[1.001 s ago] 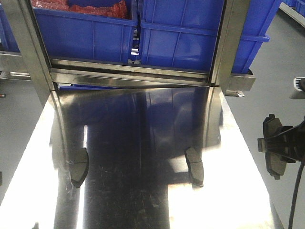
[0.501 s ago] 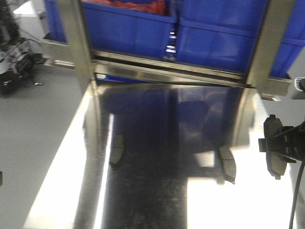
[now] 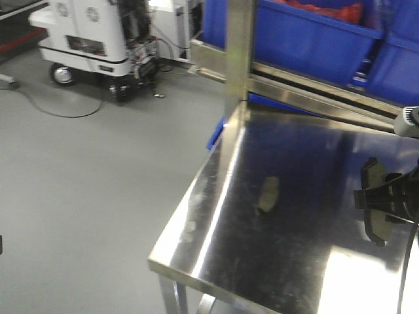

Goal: Move and align brake pads A on conveyor
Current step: 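Turn the base away from the table holding both pads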

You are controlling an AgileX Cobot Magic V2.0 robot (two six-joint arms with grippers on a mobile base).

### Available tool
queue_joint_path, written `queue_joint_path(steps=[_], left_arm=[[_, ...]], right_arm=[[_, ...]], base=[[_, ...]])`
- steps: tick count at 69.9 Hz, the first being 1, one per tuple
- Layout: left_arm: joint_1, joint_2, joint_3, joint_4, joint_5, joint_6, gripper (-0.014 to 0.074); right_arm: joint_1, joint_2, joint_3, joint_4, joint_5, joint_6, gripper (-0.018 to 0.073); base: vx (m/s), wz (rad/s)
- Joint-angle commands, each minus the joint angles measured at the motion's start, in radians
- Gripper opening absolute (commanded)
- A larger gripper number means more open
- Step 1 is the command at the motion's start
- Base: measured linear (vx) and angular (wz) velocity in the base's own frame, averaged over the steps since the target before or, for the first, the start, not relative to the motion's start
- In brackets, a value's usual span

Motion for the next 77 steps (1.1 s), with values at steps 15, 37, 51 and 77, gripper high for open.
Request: queue_joint_path(steps=[15,37,51,77], left_arm=[[-0.004,-0.012,-0.028,0.021,-0.063,0.001,0.0127],[-0.004,-0.012,-0.028,0.021,-0.063,0.001,0.0127],[-0.004,-0.012,-0.028,0.021,-0.063,0.001,0.0127],[-0.004,-0.012,-0.028,0.021,-0.063,0.001,0.0127]], right_arm=[[-0.004,-0.018,-0.029,0.002,-0.064,0.000,0.0004],[-0.004,-0.018,-0.029,0.002,-0.064,0.000,0.0004],[-0.004,-0.018,-0.029,0.002,-0.064,0.000,0.0004],[-0.004,-0.018,-0.029,0.002,-0.064,0.000,0.0004]], base=[[-0.05,0.51],[-0.01,0.47],[0.00,0.43],[0.02,0.49]])
